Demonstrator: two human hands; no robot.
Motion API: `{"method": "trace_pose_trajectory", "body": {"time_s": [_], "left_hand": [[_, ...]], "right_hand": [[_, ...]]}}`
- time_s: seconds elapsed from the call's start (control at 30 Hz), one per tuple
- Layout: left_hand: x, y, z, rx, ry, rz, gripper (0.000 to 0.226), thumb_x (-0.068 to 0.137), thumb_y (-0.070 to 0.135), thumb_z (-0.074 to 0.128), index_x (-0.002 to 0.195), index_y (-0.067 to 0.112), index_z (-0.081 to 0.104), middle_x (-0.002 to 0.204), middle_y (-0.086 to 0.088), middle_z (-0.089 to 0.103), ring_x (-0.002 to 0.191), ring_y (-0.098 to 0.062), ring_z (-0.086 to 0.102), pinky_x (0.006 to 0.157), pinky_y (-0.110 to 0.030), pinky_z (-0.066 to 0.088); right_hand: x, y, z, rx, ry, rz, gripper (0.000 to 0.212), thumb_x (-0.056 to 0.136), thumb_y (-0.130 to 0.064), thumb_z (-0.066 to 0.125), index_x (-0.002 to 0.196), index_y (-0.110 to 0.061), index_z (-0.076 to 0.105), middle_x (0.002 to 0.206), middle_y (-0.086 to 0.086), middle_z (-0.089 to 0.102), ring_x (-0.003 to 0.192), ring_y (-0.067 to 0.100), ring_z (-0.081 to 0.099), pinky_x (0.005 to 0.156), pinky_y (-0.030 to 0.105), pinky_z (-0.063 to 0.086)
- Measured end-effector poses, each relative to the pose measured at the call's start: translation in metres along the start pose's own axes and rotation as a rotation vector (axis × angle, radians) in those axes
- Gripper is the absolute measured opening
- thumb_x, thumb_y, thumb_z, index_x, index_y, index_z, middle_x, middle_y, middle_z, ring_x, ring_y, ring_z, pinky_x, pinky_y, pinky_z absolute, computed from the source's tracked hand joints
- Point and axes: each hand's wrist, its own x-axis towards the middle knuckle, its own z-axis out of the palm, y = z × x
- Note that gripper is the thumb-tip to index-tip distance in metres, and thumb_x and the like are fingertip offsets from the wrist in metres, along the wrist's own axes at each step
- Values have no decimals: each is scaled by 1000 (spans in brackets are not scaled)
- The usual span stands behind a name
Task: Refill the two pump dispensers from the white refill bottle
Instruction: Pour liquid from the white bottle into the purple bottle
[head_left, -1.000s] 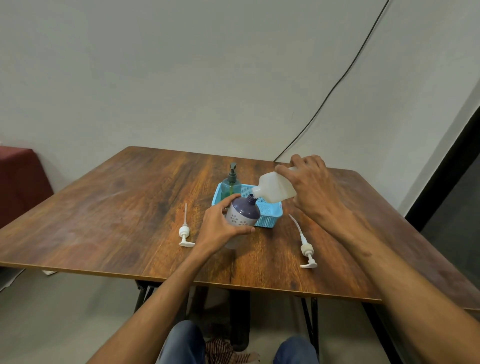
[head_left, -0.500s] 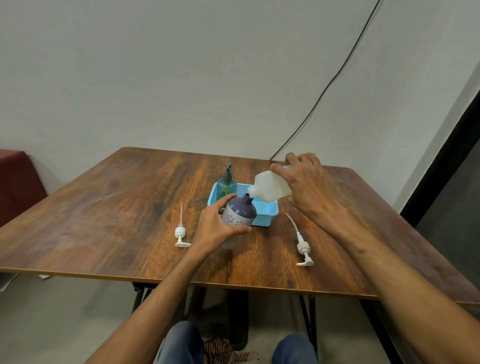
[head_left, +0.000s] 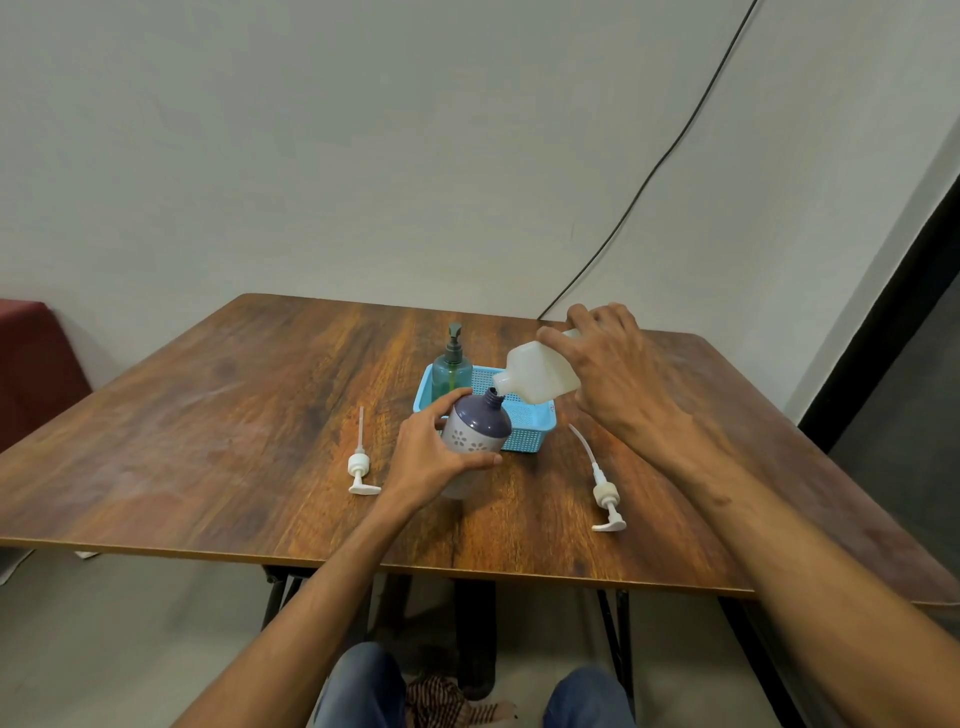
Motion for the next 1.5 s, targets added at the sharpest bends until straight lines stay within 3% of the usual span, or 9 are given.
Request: {"method": "trace_pose_trajectory", "body": {"time_s": [0.37,0.87,1.07,1.5], "left_hand": [[-1,3,0,-2,11,-9,91,63,41,93,142,21,52,134,3,61,118,-10,58,100,-30,53],[-3,6,-1,2,1,-16,92,63,38,93,142,20,51,135,2,61,118,-10,57,95,-21,49],[-4,6,0,11,-6,-17,93,61,40,94,142,22,52,133,5,61,116,-6,56,85,-7,42],[-5,4,-2,6,-2,-4,90,63,38,93,141,24,52,132,6,60,114,-4,56,83,-4,43]], "right_hand": [[1,0,1,-7,-10,-1,66,59,-7,87,118,-22,61,110,14,59,94,35,57,91,48,44],[1,0,0,-15,-5,-9,61,64,-10,87,118,-21,62,111,15,59,96,35,56,92,48,44],[2,0,0,-52,2,-21,61,61,-9,85,115,-24,61,106,11,58,91,32,56,91,45,43],[3,-1,0,-61,5,-40,64,58,-10,87,115,-24,60,109,12,58,93,33,55,92,46,42]]}}
